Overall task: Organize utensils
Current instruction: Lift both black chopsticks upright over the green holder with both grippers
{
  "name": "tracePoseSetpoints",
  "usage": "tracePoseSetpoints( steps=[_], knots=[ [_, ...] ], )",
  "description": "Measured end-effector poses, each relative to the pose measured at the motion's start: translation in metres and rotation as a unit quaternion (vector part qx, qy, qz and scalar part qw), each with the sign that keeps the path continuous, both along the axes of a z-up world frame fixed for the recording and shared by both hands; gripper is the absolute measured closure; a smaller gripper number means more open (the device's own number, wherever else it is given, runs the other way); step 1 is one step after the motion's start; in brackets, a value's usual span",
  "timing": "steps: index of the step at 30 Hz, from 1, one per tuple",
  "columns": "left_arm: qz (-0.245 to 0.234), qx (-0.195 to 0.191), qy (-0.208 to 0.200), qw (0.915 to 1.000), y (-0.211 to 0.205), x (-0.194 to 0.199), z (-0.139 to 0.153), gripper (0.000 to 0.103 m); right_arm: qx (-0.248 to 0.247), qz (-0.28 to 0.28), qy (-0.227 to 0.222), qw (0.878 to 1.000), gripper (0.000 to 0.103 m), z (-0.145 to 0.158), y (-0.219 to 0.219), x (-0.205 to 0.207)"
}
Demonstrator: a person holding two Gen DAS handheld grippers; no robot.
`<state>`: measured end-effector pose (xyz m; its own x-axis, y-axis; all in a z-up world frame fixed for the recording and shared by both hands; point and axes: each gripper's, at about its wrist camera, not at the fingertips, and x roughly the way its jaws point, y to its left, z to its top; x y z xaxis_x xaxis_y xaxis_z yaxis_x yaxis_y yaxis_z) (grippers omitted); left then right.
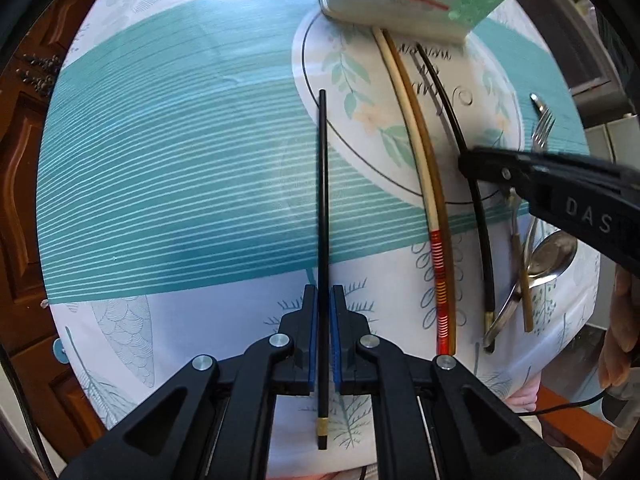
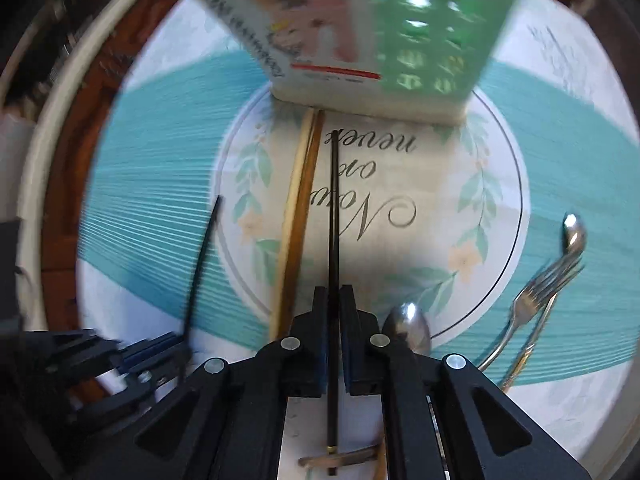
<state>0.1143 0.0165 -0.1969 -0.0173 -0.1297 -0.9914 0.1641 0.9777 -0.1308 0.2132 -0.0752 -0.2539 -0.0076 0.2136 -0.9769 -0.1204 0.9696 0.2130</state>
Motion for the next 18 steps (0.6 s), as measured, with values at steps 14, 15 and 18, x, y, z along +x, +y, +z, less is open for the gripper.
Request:
tracePoseSetpoints(
  steps=[14,15,18],
  knots=[
    [0.011,-0.083,-0.222,0.9713,-0.021,-0.024,0.084,0.1,0.172,-0.05,-0.169,0.969,0.098,0.073,-0.08,-0.07],
    [0.009,-0.088,-0.236,0.9677,-0.023,-0.024,0.091,0.1,0.176,-0.051,-0.181,0.966,0.098,0.083,-0.081,-0.076],
    [0.001,-0.085,-0.272,0.9586,-0.03,-0.024,0.106,0.1,0.171,-0.045,-0.231,0.957,0.098,0.115,-0.086,-0.081]
  ],
)
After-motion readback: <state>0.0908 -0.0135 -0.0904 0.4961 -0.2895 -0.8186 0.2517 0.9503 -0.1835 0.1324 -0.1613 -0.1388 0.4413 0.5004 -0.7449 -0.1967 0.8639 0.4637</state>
